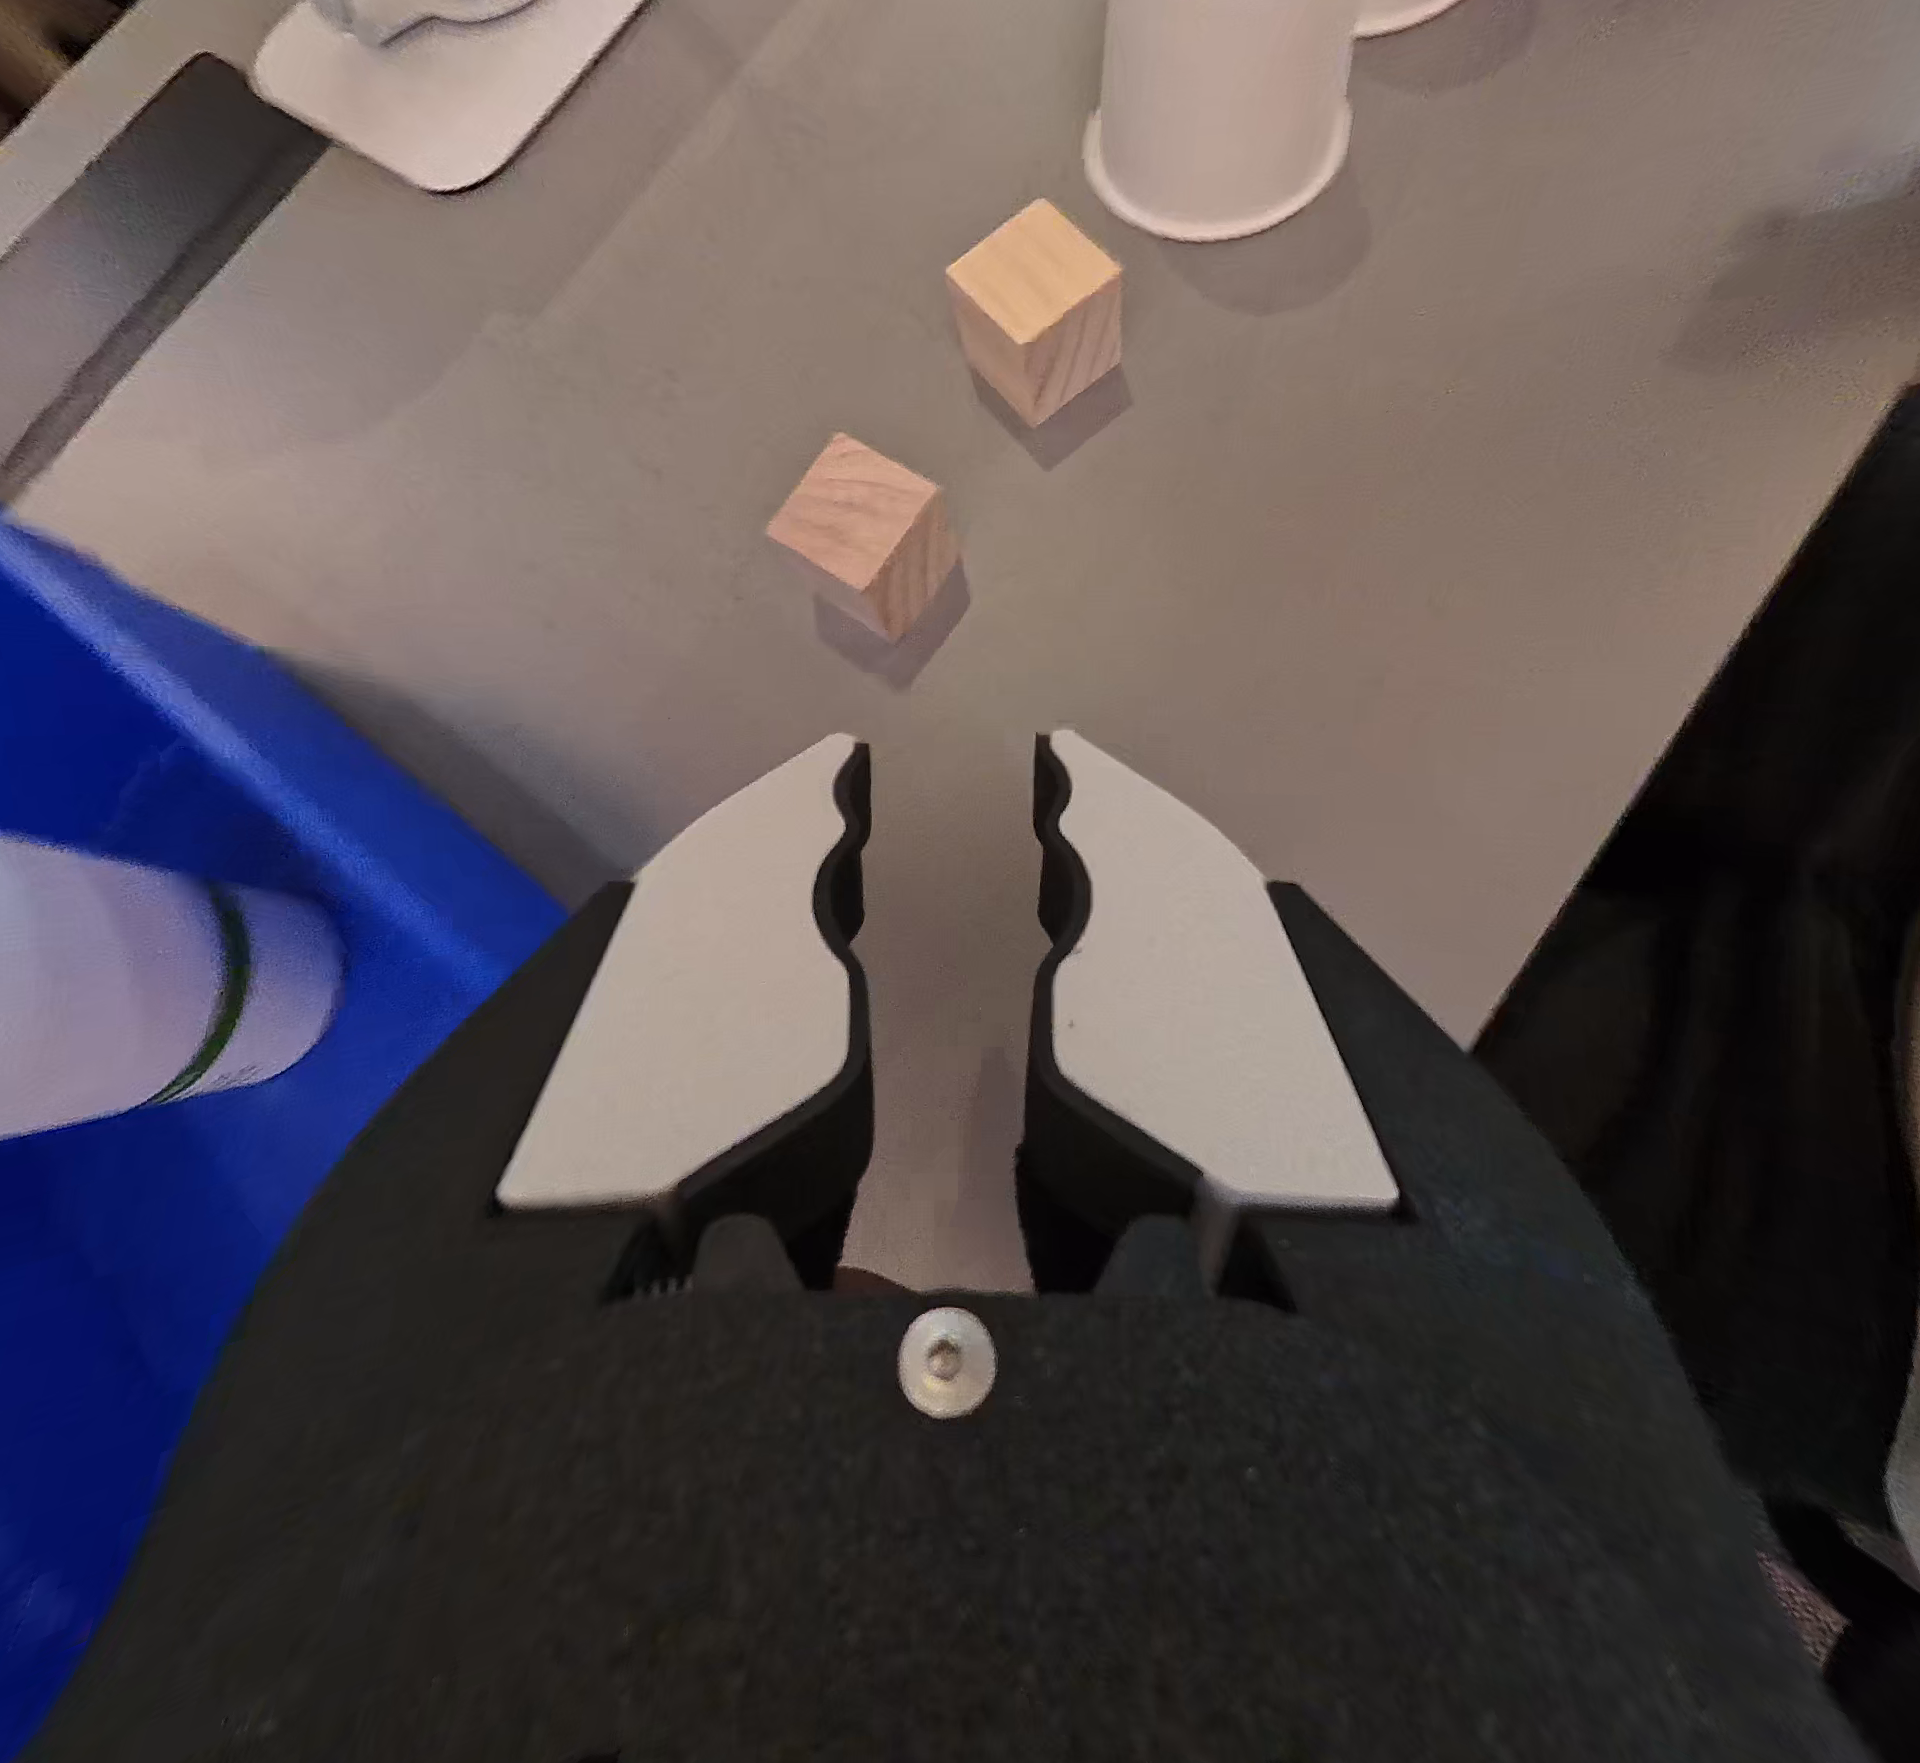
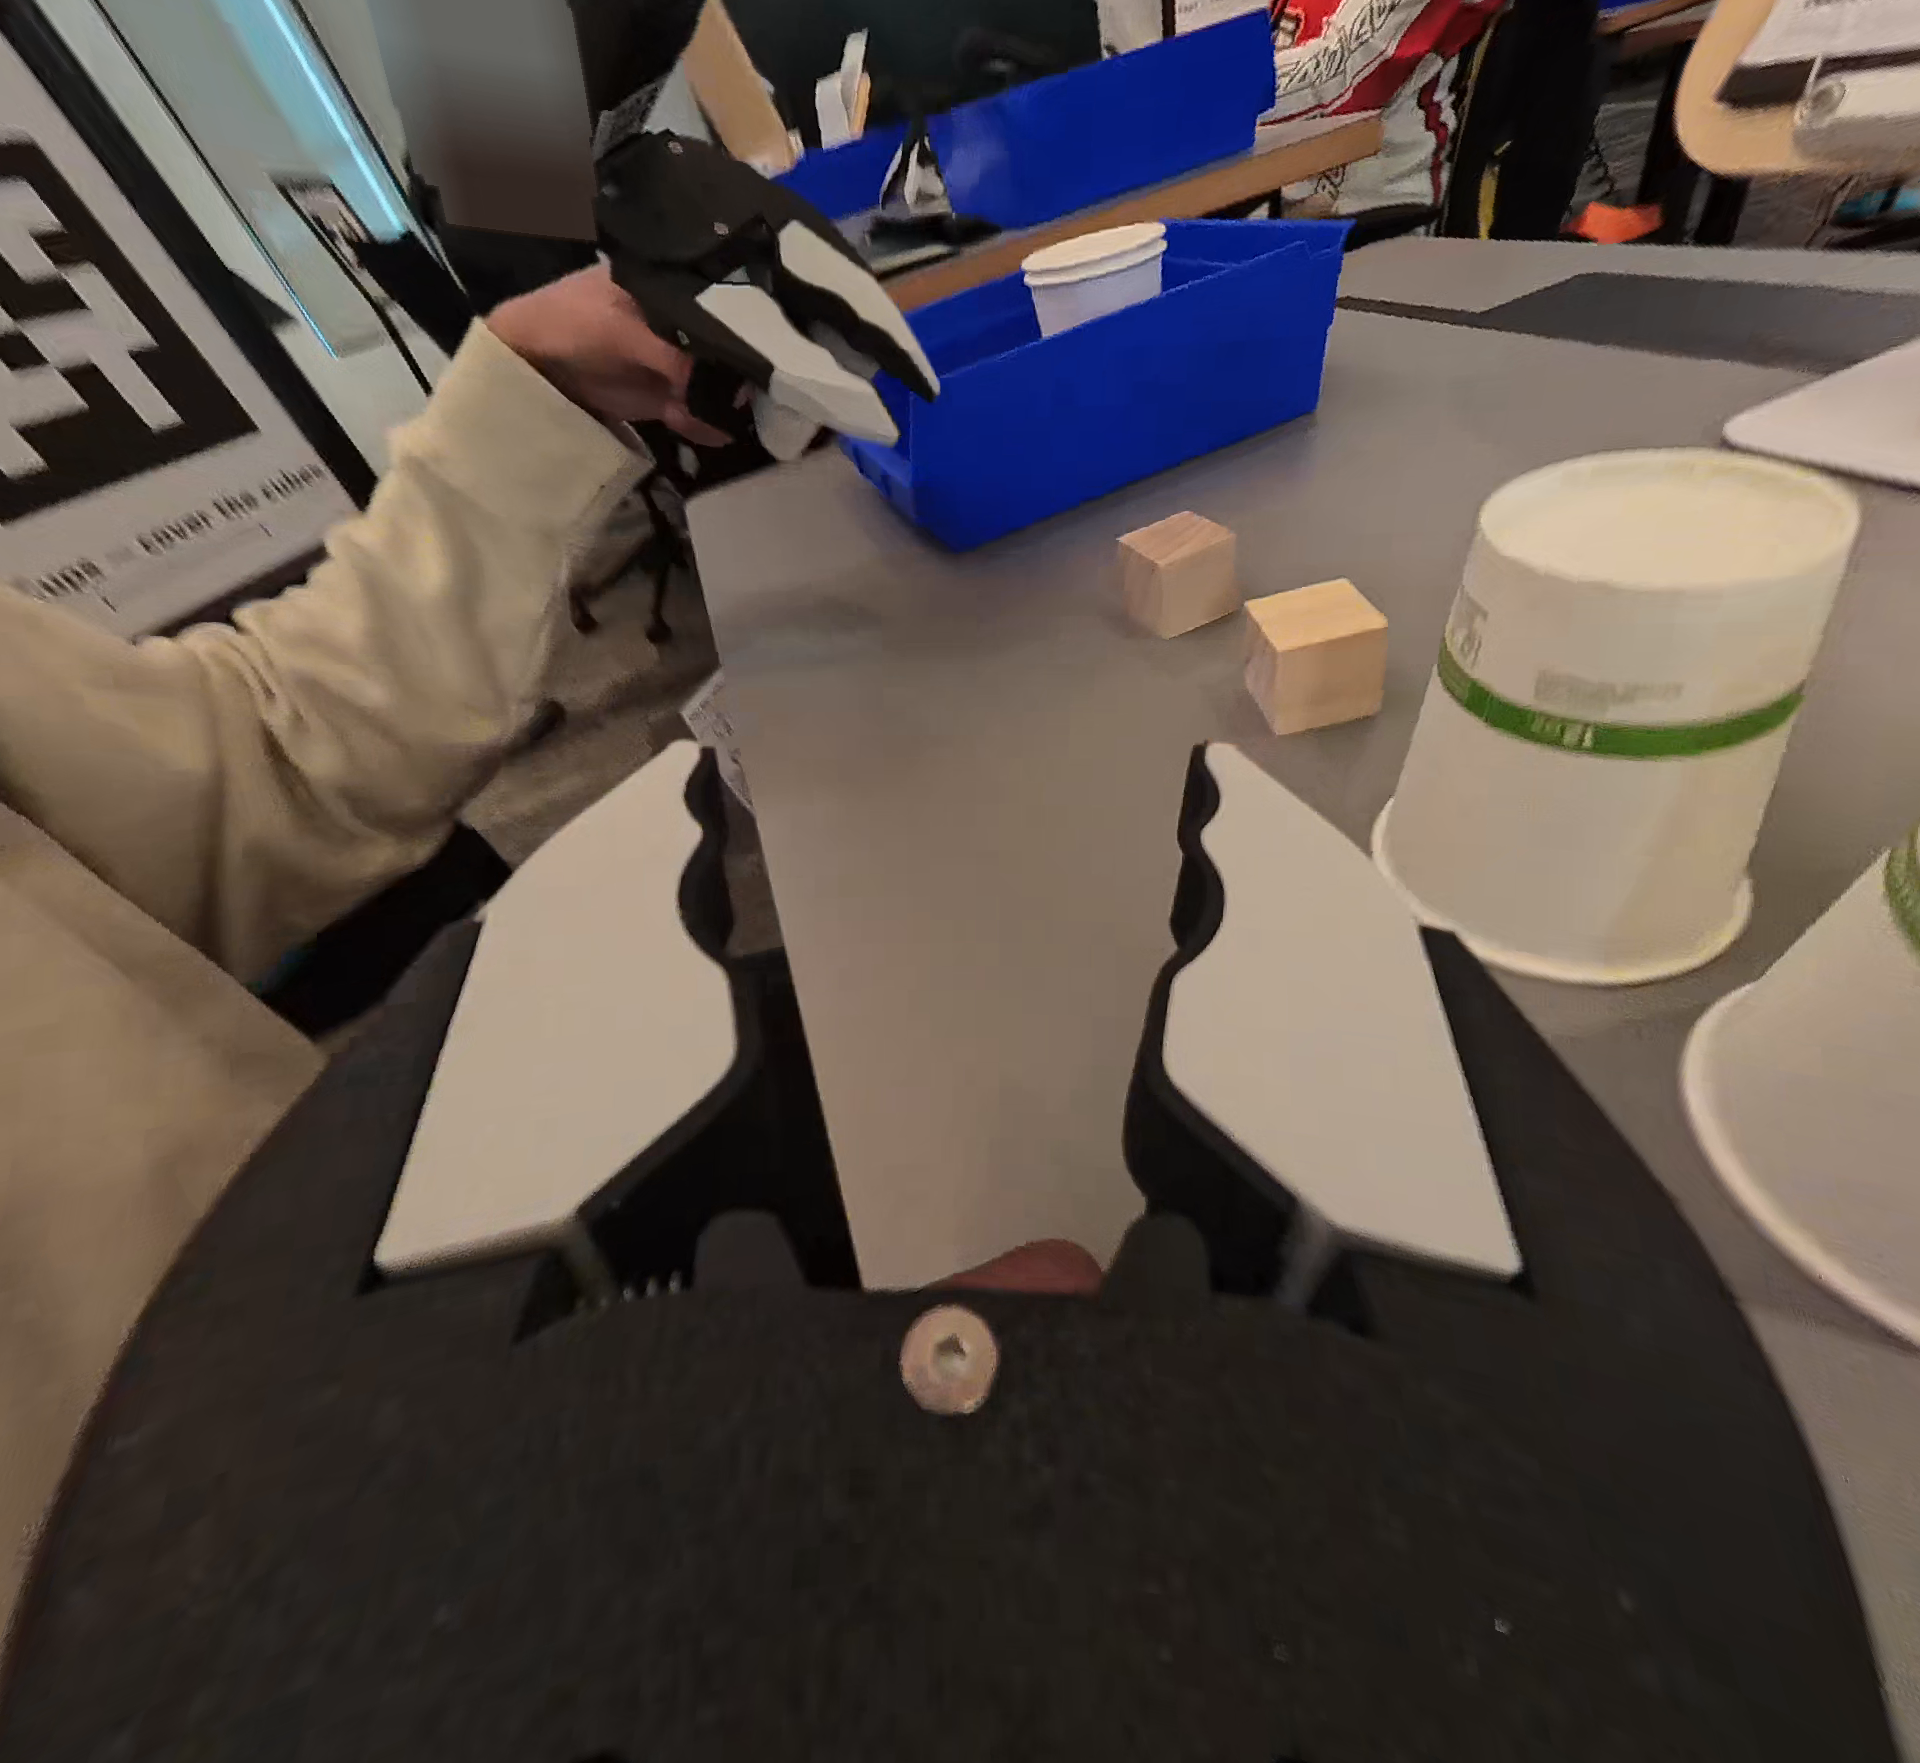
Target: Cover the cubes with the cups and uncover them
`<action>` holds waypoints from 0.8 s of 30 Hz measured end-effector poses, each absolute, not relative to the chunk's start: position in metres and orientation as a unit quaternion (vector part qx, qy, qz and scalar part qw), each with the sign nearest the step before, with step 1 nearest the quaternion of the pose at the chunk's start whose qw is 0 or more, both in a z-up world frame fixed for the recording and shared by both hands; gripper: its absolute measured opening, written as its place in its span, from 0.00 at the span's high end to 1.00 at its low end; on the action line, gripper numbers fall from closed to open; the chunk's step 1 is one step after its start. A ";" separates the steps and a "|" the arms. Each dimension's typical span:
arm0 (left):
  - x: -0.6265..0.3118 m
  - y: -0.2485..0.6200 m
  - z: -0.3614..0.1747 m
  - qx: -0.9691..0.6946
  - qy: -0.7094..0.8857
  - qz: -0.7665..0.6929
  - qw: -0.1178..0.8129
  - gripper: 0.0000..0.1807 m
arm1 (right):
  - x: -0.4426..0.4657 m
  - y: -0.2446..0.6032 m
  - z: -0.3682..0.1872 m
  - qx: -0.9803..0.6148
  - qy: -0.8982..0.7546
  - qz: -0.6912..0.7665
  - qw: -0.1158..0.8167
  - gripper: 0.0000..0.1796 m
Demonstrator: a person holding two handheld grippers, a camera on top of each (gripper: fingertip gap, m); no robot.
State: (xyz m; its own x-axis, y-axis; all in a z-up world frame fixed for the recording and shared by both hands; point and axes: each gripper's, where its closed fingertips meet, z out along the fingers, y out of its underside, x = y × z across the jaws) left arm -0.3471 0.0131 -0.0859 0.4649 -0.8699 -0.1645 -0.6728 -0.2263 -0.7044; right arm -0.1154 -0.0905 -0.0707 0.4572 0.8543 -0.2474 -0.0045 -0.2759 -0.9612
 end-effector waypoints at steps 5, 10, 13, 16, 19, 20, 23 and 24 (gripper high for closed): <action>-0.419 0.078 -0.041 -0.816 0.449 0.007 0.363 0.84 | -0.104 -0.094 -0.079 -0.680 -0.303 0.429 0.512 0.54; -0.471 0.145 -0.040 -0.850 0.445 0.094 0.267 0.85 | -0.102 -0.098 -0.085 -0.683 -0.311 0.429 0.503 0.56; -0.485 0.165 -0.054 -0.854 0.463 0.120 0.207 0.86 | -0.101 -0.099 -0.086 -0.684 -0.312 0.424 0.505 0.55; -0.483 0.176 -0.060 -0.855 0.472 0.107 0.187 0.88 | -0.101 -0.101 -0.087 -0.687 -0.317 0.422 0.500 0.55; -0.487 0.184 -0.068 -0.858 0.472 0.110 0.168 0.88 | -0.103 -0.103 -0.087 -0.687 -0.325 0.420 0.496 0.55; -0.488 0.185 -0.071 -0.860 0.472 0.107 0.162 0.88 | -0.104 -0.104 -0.087 -0.687 -0.327 0.420 0.495 0.55; -0.490 0.186 -0.080 -0.862 0.474 0.103 0.146 0.88 | -0.105 -0.105 -0.088 -0.687 -0.330 0.419 0.493 0.55; -0.491 0.187 -0.082 -0.862 0.475 0.105 0.144 0.88 | -0.106 -0.106 -0.087 -0.687 -0.330 0.421 0.492 0.55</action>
State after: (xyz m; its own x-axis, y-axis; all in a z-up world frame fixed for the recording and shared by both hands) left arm -0.4914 0.1869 -0.0818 0.5275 -0.7879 -0.3177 -0.8484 -0.5078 -0.1494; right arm -0.1059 -0.1058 -0.0875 0.4271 0.8679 -0.2538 0.0384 -0.2978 -0.9539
